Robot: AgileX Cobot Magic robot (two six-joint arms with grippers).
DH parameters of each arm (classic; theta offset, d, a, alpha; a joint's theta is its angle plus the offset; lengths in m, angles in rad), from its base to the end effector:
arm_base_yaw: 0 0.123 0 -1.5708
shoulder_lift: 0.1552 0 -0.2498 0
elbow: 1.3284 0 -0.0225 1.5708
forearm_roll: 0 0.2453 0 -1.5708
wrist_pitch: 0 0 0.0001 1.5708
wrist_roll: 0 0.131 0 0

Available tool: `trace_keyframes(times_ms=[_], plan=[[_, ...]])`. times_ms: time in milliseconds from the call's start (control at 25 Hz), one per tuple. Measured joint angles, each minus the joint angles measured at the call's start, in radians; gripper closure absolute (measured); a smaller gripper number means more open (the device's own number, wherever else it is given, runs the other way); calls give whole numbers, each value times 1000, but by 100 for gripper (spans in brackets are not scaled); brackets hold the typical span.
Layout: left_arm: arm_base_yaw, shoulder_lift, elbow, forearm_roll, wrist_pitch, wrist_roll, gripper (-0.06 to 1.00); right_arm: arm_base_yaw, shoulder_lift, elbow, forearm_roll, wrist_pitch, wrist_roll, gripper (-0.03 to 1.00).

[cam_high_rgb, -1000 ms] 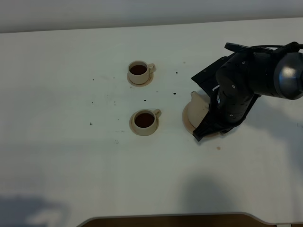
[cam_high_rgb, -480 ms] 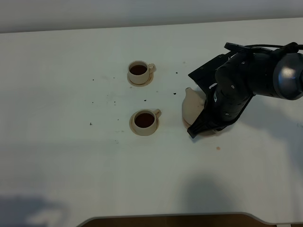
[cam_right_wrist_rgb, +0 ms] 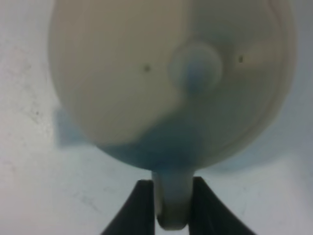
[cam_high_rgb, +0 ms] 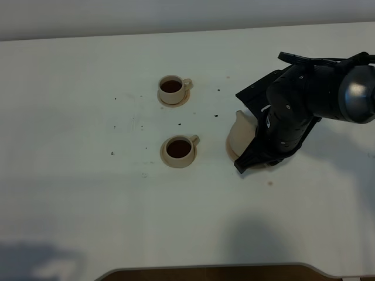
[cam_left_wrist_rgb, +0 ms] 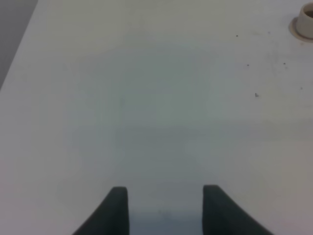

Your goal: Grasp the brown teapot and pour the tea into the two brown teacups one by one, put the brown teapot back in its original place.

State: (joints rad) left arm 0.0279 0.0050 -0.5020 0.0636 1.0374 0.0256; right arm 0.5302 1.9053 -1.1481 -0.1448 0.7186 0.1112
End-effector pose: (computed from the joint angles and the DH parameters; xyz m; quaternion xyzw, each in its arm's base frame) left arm 0.0630 0.0089 0.2596 -0.0018 0.8475 0.0459 0.5289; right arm 0.3065 0.1652 0.0806 -0.2554 0.9612 -0.0211 0.1026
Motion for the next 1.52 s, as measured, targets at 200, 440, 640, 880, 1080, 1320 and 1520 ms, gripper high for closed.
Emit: trace_keyframes(times_ms=[200, 440, 640, 880, 1080, 1320, 1520], plan=[[0, 0, 0, 0, 0, 0, 58, 0, 0, 0, 1, 9, 11, 68], [0, 0, 0, 0, 0, 0, 58, 0, -41, 0, -27, 69, 34, 55], [0, 0, 0, 0, 0, 0, 58, 0, -145, 0, -39, 247, 48, 51], [0, 0, 0, 0, 0, 0, 58, 0, -335, 52, -35, 434, 48, 51], [0, 0, 0, 0, 0, 0, 58, 33, -575, 245, -11, 451, 52, 51], [0, 0, 0, 0, 0, 0, 58, 62, -864, 413, 11, 445, 56, 51], [0, 0, 0, 0, 0, 0, 58, 62, -1053, 530, 24, 435, 50, 51]])
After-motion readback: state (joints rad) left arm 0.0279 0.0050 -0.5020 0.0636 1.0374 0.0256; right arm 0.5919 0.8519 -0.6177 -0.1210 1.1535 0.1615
